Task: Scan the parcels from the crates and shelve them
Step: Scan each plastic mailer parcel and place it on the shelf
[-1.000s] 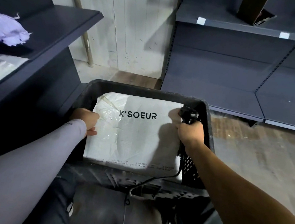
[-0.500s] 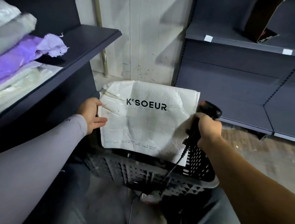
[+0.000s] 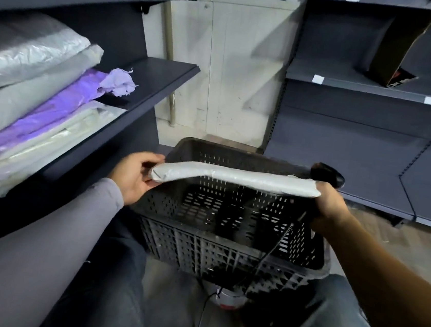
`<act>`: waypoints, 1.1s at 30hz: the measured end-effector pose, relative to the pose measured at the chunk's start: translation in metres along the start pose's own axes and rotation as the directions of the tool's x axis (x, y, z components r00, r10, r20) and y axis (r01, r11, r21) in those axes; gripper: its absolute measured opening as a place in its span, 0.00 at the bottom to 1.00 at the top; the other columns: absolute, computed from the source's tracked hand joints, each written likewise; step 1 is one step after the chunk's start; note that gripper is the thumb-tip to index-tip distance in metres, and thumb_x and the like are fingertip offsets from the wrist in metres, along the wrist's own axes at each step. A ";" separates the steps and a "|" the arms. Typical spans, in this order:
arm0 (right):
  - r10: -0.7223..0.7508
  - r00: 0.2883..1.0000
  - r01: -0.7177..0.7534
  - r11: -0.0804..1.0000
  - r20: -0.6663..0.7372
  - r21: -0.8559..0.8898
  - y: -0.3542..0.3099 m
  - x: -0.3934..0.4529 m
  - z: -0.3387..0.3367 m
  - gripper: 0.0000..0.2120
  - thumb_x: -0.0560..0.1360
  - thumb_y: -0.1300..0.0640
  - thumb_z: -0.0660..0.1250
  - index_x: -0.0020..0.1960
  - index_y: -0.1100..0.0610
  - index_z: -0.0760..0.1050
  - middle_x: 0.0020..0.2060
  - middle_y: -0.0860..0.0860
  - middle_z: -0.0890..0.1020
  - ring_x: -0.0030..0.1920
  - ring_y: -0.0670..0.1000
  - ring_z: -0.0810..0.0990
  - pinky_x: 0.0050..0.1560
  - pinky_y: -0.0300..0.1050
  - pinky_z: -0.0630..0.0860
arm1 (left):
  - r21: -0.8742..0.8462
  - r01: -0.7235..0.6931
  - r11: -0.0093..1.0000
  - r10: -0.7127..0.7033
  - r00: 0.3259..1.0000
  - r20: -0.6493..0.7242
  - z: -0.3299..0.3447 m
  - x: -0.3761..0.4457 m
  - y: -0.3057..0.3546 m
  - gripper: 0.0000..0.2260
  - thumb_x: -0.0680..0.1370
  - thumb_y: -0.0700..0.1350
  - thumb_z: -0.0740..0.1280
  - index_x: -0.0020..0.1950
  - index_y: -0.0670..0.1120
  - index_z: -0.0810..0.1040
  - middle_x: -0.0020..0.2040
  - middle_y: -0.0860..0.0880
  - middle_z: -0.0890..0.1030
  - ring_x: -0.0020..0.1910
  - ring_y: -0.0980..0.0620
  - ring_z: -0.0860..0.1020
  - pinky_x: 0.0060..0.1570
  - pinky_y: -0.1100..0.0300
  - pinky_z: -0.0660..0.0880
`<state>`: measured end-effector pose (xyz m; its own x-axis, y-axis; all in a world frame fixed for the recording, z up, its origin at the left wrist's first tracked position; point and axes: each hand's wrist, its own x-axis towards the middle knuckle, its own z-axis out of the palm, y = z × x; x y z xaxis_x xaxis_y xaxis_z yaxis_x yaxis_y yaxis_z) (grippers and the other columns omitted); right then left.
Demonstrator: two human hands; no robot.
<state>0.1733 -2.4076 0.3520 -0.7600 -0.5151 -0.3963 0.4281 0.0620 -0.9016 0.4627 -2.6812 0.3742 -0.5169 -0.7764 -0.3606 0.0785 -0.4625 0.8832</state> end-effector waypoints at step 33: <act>-0.272 0.952 0.207 0.907 -0.136 -0.366 -0.008 0.001 0.043 0.12 0.68 0.70 0.79 0.47 0.61 0.80 0.39 0.58 0.83 0.39 0.58 0.82 0.44 0.50 0.81 | 0.259 -0.065 0.964 0.054 0.997 0.050 -0.021 0.017 0.000 0.18 0.79 0.33 0.67 0.67 0.46 0.81 0.59 0.42 0.86 0.51 0.43 0.85 0.51 0.48 0.81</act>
<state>0.1897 -2.4456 0.3662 -0.9072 -0.3909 -0.1555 0.0522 0.2622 -0.9636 0.4715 -2.7030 0.3618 -0.5535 -0.7780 -0.2972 -0.1113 -0.2845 0.9522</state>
